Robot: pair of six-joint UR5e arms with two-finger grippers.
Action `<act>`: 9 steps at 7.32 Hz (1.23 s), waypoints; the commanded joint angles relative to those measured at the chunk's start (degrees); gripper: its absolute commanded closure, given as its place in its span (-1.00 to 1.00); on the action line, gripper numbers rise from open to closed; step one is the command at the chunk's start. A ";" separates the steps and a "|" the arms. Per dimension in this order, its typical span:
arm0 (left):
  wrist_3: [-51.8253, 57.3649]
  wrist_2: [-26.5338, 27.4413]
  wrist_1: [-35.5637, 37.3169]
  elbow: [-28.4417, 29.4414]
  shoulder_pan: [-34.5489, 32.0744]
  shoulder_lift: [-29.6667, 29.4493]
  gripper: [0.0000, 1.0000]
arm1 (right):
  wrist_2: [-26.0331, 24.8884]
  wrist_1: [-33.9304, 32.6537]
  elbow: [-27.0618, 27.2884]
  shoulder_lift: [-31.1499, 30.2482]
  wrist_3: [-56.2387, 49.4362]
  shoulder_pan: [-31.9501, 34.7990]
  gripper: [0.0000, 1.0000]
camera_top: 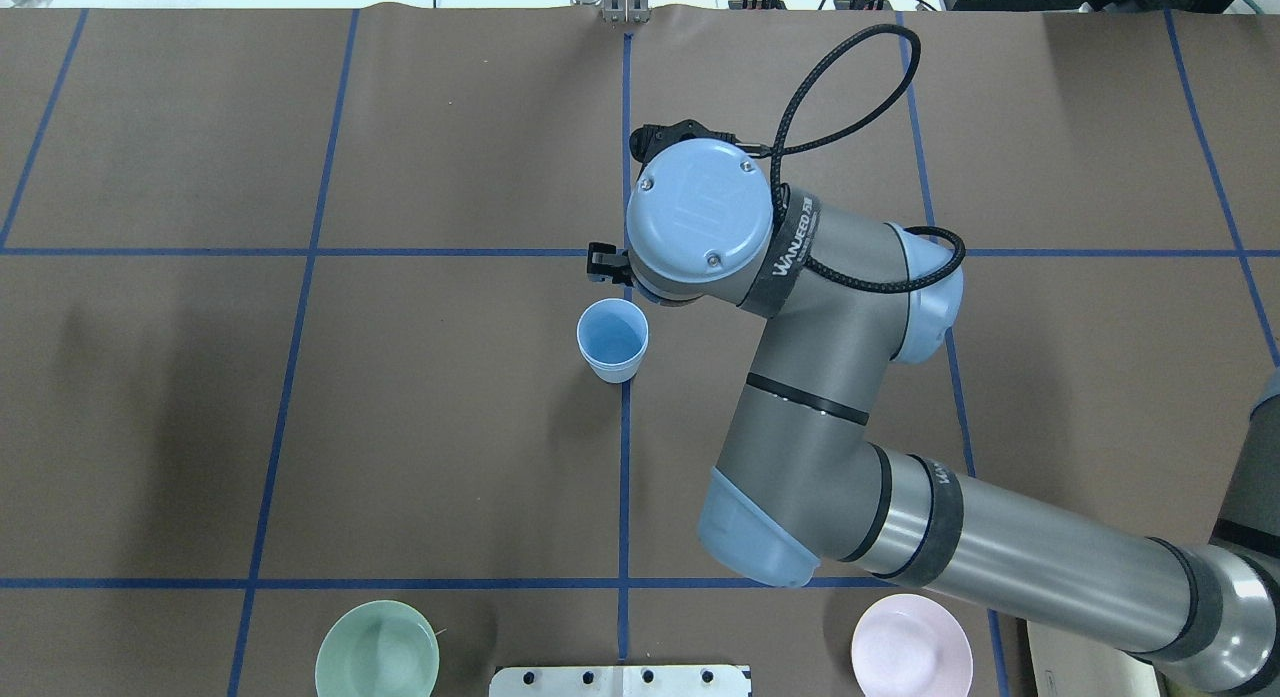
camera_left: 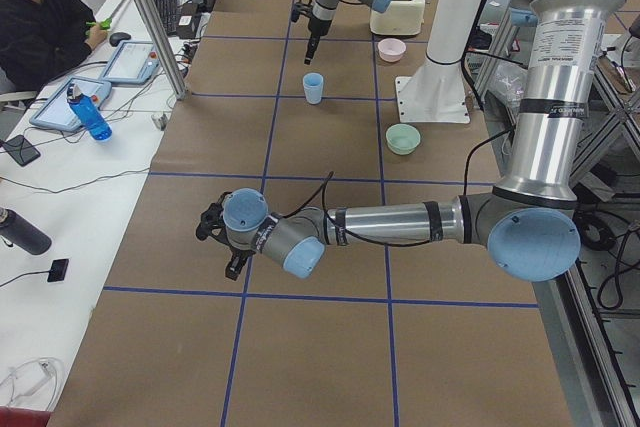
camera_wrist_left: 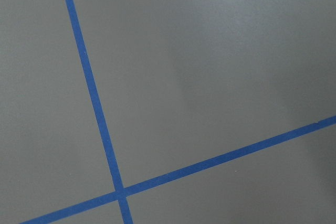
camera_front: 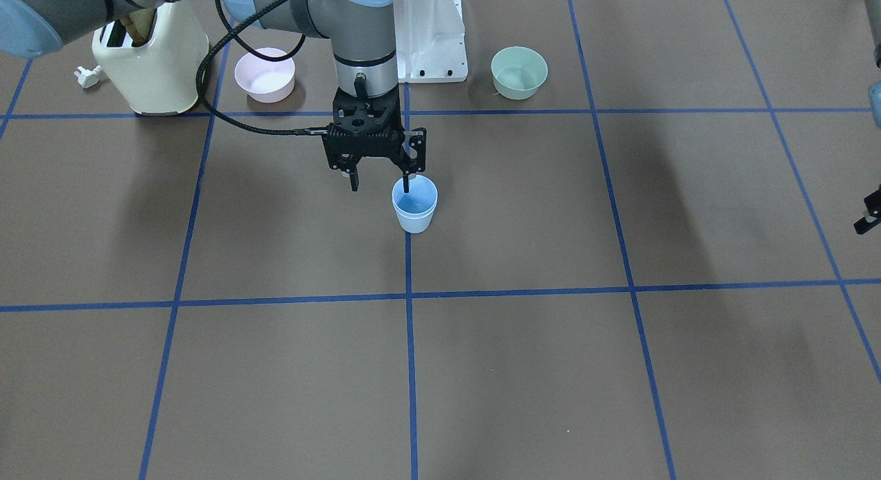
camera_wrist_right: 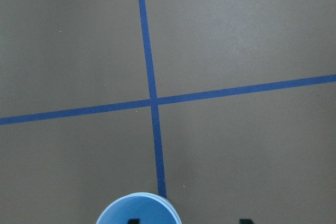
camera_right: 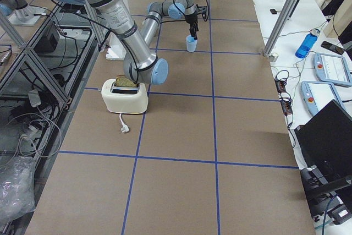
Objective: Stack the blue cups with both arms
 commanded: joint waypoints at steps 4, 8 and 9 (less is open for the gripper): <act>0.07 -2.08 0.03 -0.09 -0.07 0.05 -0.96 | 25.68 6.91 1.18 -14.79 -28.99 29.34 -1.00; 0.16 -4.98 0.38 -0.09 -1.55 -0.12 -0.96 | 37.58 6.92 -2.68 -32.55 -55.12 47.64 -1.00; 0.16 -4.90 0.38 0.09 -1.65 -0.04 -0.96 | 40.64 7.00 -3.90 -36.16 -57.79 50.55 -1.00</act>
